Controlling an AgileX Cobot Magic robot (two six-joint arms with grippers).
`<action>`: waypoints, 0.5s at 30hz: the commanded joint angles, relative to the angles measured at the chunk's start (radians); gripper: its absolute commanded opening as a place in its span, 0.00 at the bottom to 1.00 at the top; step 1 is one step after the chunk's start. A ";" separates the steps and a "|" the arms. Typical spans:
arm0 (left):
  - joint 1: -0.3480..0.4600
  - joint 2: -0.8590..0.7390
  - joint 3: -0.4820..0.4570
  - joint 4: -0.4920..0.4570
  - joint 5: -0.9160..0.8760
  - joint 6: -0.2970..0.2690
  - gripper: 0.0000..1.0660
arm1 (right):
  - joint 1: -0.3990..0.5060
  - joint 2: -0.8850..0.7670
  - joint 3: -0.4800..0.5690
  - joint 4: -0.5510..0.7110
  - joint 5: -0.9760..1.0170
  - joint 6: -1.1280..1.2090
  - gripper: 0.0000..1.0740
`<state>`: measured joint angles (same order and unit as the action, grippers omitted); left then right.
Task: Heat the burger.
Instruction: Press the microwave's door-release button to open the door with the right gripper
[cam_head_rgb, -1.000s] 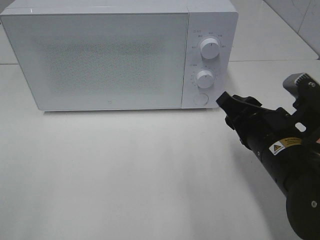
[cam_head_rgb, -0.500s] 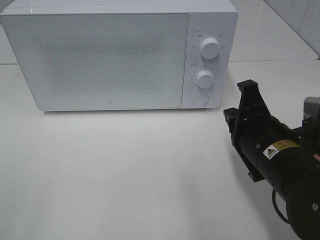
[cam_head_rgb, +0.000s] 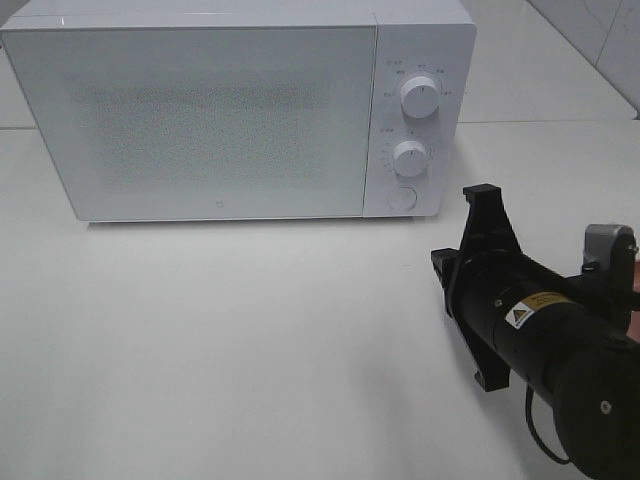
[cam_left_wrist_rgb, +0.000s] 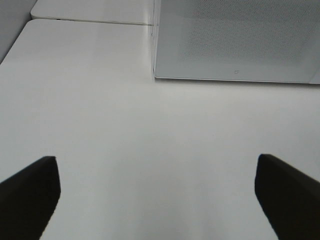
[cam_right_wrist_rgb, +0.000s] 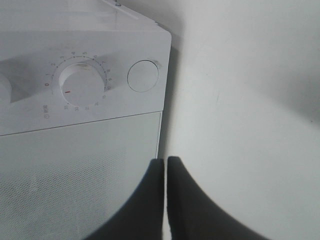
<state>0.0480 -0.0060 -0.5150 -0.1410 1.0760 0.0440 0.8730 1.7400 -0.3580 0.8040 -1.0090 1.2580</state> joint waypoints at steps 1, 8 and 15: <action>0.000 -0.016 0.001 -0.006 -0.010 0.000 0.92 | -0.011 0.029 -0.034 -0.022 0.003 0.010 0.00; 0.000 -0.016 0.001 -0.006 -0.010 0.000 0.92 | -0.099 0.072 -0.094 -0.132 0.043 0.048 0.00; 0.000 -0.016 0.001 -0.006 -0.010 0.000 0.92 | -0.166 0.112 -0.160 -0.186 0.061 0.053 0.00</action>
<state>0.0480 -0.0060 -0.5150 -0.1410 1.0760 0.0440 0.7130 1.8520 -0.5090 0.6340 -0.9530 1.3090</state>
